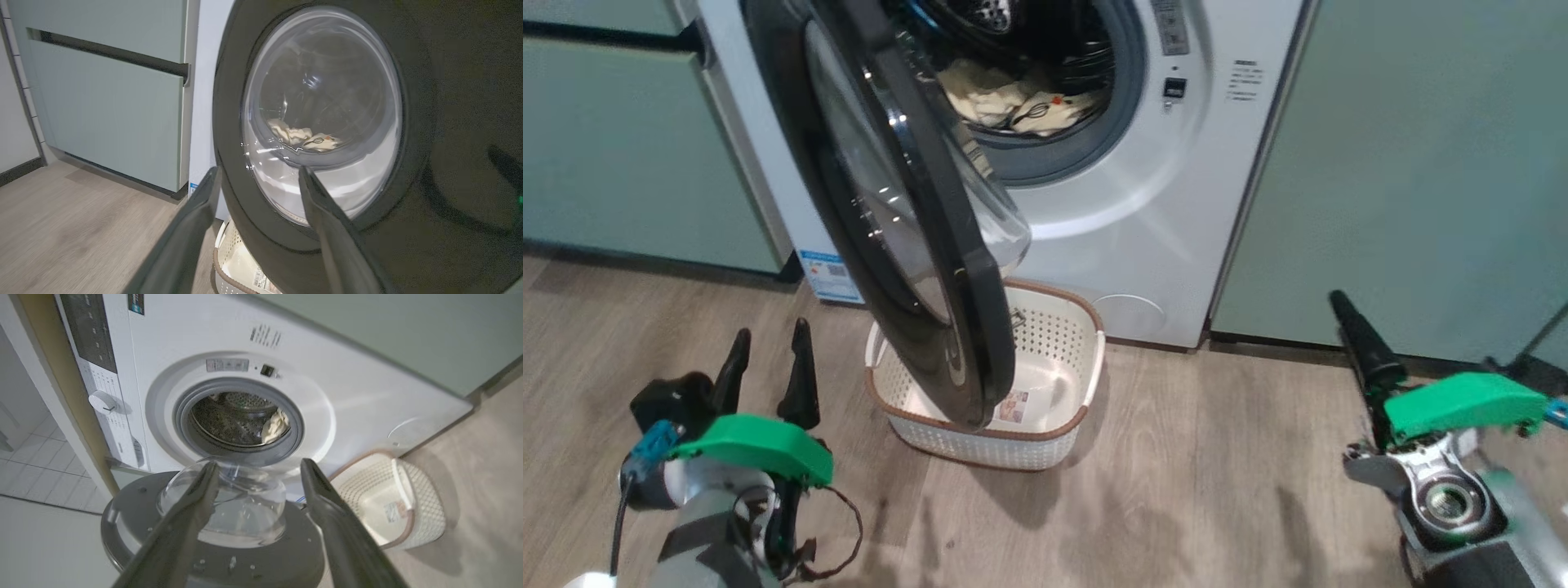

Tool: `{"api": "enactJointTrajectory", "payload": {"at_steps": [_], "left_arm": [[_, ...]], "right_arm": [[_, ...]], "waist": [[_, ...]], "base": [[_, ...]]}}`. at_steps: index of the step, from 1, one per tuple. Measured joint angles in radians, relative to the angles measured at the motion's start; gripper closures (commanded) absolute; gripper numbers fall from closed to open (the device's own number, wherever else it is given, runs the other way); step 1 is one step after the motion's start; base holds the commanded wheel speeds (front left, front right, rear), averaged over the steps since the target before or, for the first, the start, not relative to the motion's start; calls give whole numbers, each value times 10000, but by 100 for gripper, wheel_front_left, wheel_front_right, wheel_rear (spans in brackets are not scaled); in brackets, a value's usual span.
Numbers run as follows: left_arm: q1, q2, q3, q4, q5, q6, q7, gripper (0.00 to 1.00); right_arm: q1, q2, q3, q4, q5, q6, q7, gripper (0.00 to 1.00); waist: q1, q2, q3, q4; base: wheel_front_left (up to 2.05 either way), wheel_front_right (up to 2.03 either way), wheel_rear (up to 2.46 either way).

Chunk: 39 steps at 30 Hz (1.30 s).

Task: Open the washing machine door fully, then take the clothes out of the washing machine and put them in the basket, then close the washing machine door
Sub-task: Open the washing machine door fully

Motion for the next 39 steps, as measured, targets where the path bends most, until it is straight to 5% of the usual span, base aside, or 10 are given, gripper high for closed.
{"api": "enactJointTrajectory", "payload": {"at_steps": [5, 9, 14, 23, 39], "left_arm": [[1, 2, 121, 192, 92, -90, 0, 0], [2, 46, 236, 247, 92, -100, 0, 0], [14, 109, 290, 290, 94, -182, 0, 0], [220, 98, 332, 318, 180, -213, 0, 0], [219, 81, 311, 617, 268, -259, 0, 0]], "right_arm": [[184, -894, 708, -332, -1266, 0, -1946, 0], [279, -1430, 677, -282, -2575, 0, -2437, 0], [803, -1262, -1296, -625, -5173, 0, -2443, 0], [2011, -581, -2734, -1034, -9327, 0, -2445, 0], [2718, -228, -3101, -955, -10761, 0, -2443, 0]], "waist": [[0, 0, -110, -308], [0, 0, -186, -453], [1, 0, -301, -625], [1, 0, -444, -735], [1, 0, -433, -736]], "base": [[0, 0, 0], [0, 0, 0], [0, 0, 0], [0, 0, 0], [0, 0, 0]]}}
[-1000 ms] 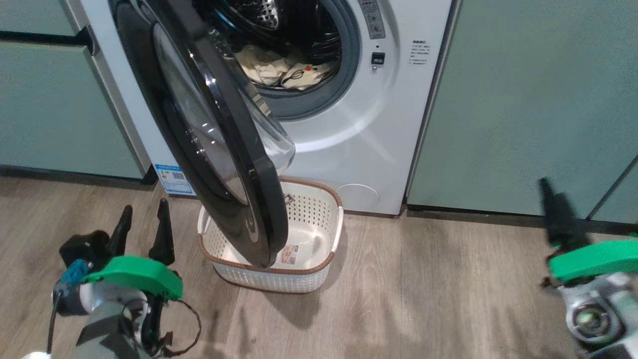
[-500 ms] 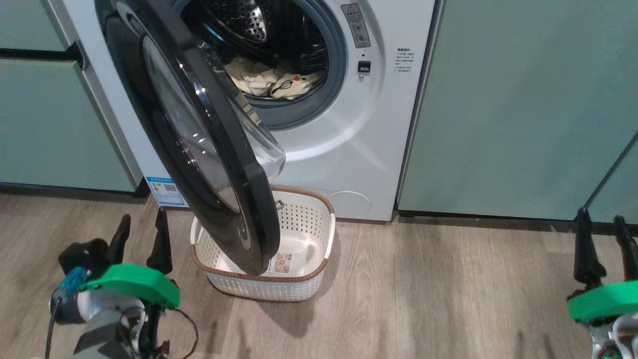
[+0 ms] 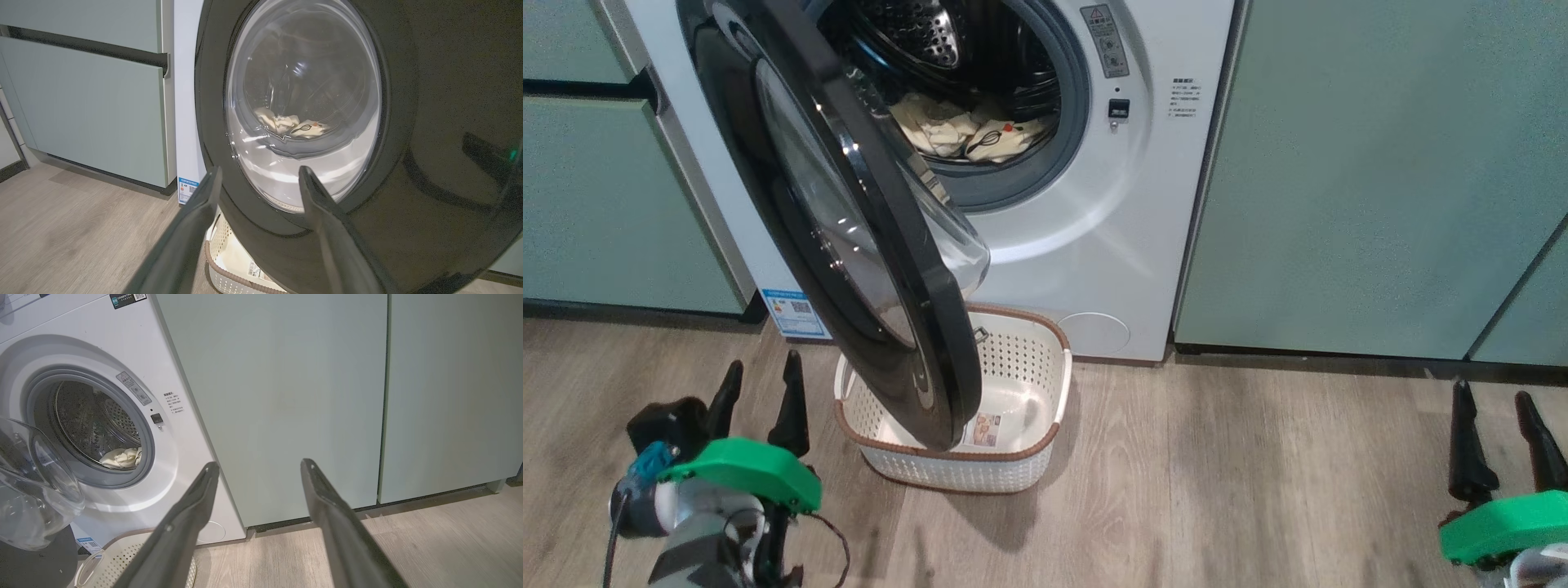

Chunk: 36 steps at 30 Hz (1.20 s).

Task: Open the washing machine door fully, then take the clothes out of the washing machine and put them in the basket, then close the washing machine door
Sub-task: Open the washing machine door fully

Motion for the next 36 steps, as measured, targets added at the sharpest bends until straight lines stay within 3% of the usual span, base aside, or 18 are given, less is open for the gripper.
{"api": "enactJointTrajectory", "payload": {"at_steps": [19, 20, 21, 23, 32, 36], "left_arm": [[0, 13, -245, 165, 90, -2, 0, 1], [0, 17, -282, 167, 90, -2, 0, 11], [0, 31, -341, 173, 90, -2, 0, 31], [0, 36, -399, 176, 88, -4, 0, 100], [-68, 180, 180, -460, -389, 29, 6, 100], [-399, 326, 397, -1220, -454, 276, 10, 100]], "right_arm": [[1, 176, 19, 305, -52, 0, 0, 0], [1, 188, 19, 313, -52, 0, 0, 0], [1, 192, 19, 316, -52, 0, 0, 0], [0, 194, 23, 326, -52, 0, 0, 0], [-11, 251, 86, 420, 17, 0, 0, 0], [-11, 267, 86, 477, 46, 0, 0, 0]], "waist": [[0, 0, 36, 122], [0, 0, 41, 130], [0, 0, 45, 137], [0, 0, 54, 144], [0, 0, 122, 171], [0, 0, 122, 226]], "base": [[0, 0, 0], [0, 0, 0], [0, 0, 0], [0, 0, 0], [0, 0, 0], [0, 0, 0]]}}
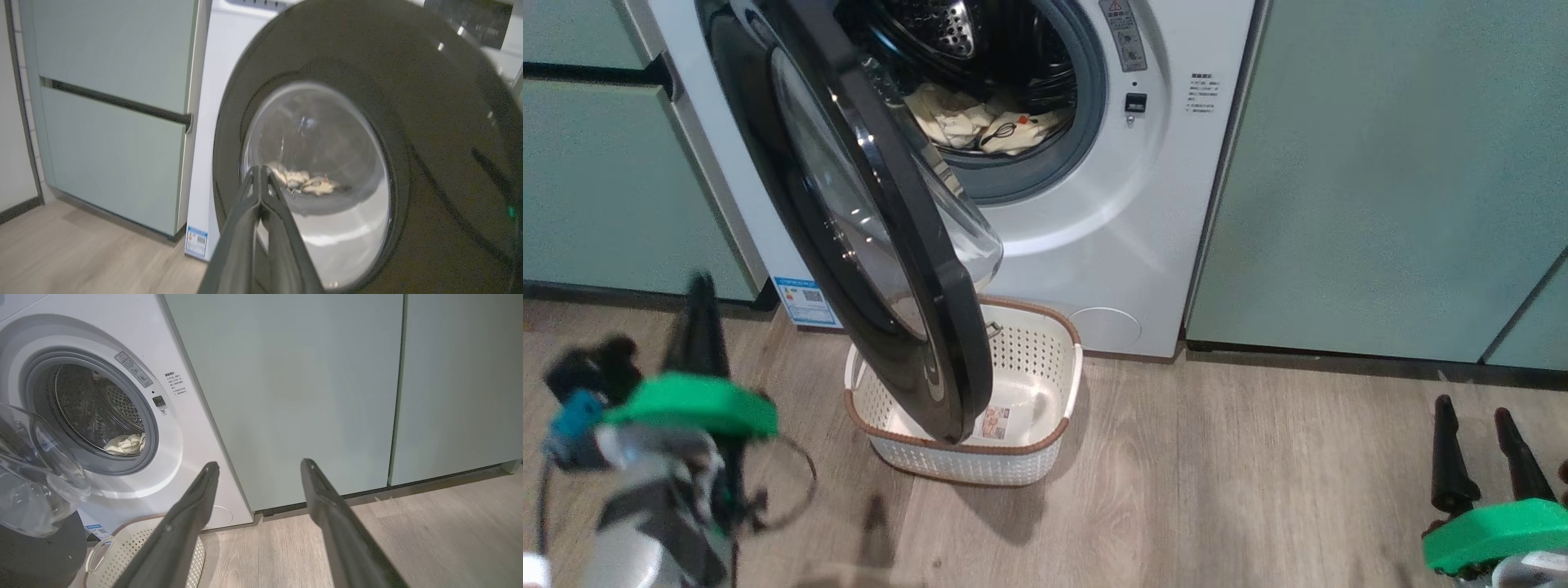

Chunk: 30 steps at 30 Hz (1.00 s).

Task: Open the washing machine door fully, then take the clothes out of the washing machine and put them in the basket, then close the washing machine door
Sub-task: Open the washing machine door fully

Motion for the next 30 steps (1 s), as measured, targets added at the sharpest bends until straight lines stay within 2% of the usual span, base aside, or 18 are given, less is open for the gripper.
{"api": "enactJointTrajectory", "payload": {"at_steps": [7, 8, 13, 18, 19, 25, 30], "left_arm": [[-1471, 328, 466, -2027, -314, 660, 988, 100], [-1936, 320, 324, -2592, -370, 744, 1440, 100], [-3057, 36, -596, -3745, -550, 876, 2523, 100], [-3812, -451, -2203, -4301, -940, 1095, 3499, 100], [-3817, -489, -2865, -4447, -1118, 1285, 3664, 100], [-3222, -516, -5285, -4531, -2169, 2220, 3779, 100], [-2395, -508, -7024, -4119, -2577, 2871, 3425, 100]], "right_arm": [[1, 33, -161, 4, 132, 0, 0, 0], [2, 44, -198, 2, 132, 0, 0, 0], [2, 79, -196, 4, 132, 0, 0, 0], [-3, 82, -117, 8, 132, 0, 0, 0], [-8, 82, -88, 15, 132, 0, 0, 0], [-22, 77, 12, 29, 134, 0, 0, 0], [-21, 69, 10, 58, 151, 0, 0, 0]], "waist": [[0, 0, 34, 120], [0, 0, 51, 162], [0, 0, 82, 241], [0, 0, 122, 201], [1, 0, 134, 164], [0, 0, 115, 31], [0, 0, 78, -35]], "base": [[0, 0, 0], [0, 0, 0], [0, 0, 0], [0, 0, 0], [0, 0, 0], [0, 0, 0], [0, 0, 0]]}}
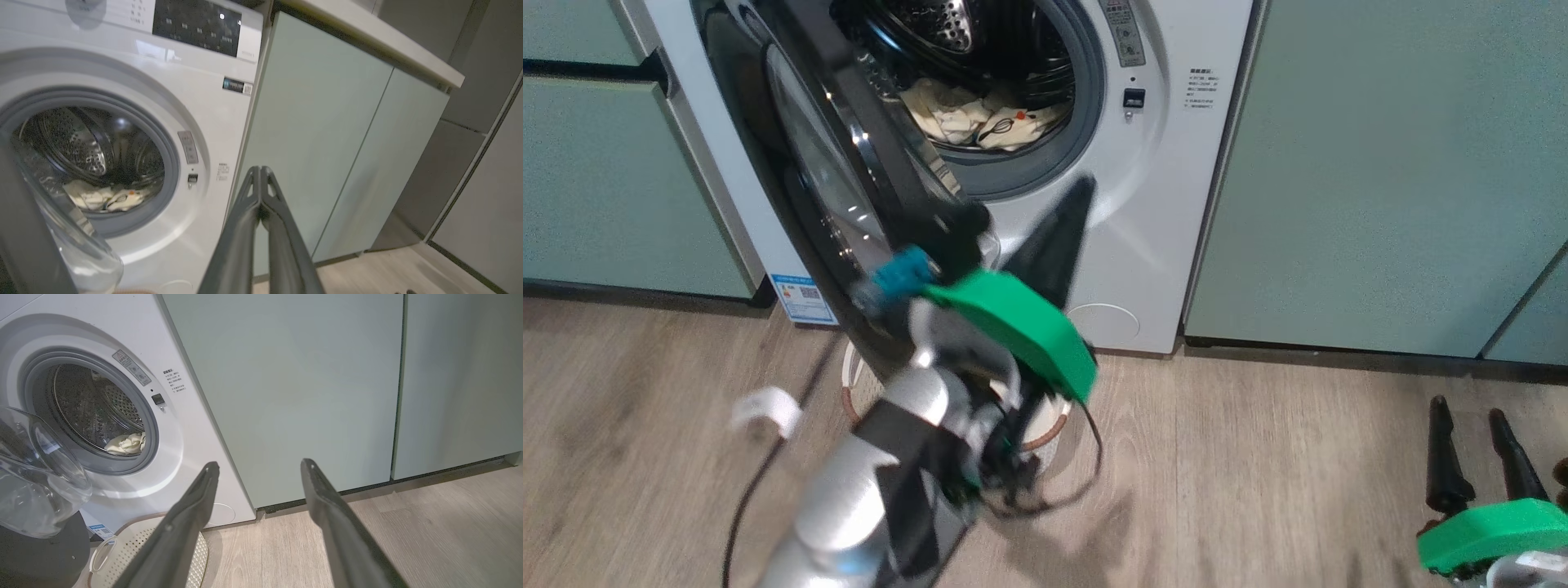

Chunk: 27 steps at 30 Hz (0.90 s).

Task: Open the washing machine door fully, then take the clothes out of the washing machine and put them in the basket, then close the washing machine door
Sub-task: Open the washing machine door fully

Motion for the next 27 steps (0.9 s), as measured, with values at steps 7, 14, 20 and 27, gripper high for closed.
{"api": "enactJointTrajectory", "payload": {"at_steps": [7, 14, 20, 27], "left_arm": [[123, 13, -1344, 767, -443, 401, -591, 100], [198, 35, -2353, 2230, -587, 522, -1607, 100], [233, 48, -3137, 3655, -660, 554, -2429, 100], [155, 50, -3590, 5032, -1122, 917, -3202, 100]], "right_arm": [[1, -2, 4, 4, -2, 0, 0, 0], [1, -10, 44, 4, -2, 0, 0, 0], [0, -19, 46, 0, -2, 0, 0, 0], [0, -19, 67, -4, -2, 0, 0, 0]], "waist": [[0, 0, -23, -24], [0, 0, 16, -14], [0, 0, 107, 22], [0, 0, 222, 9]], "base": [[0, 0, 0], [0, 0, 0], [0, 0, 0], [0, 0, 0]]}}
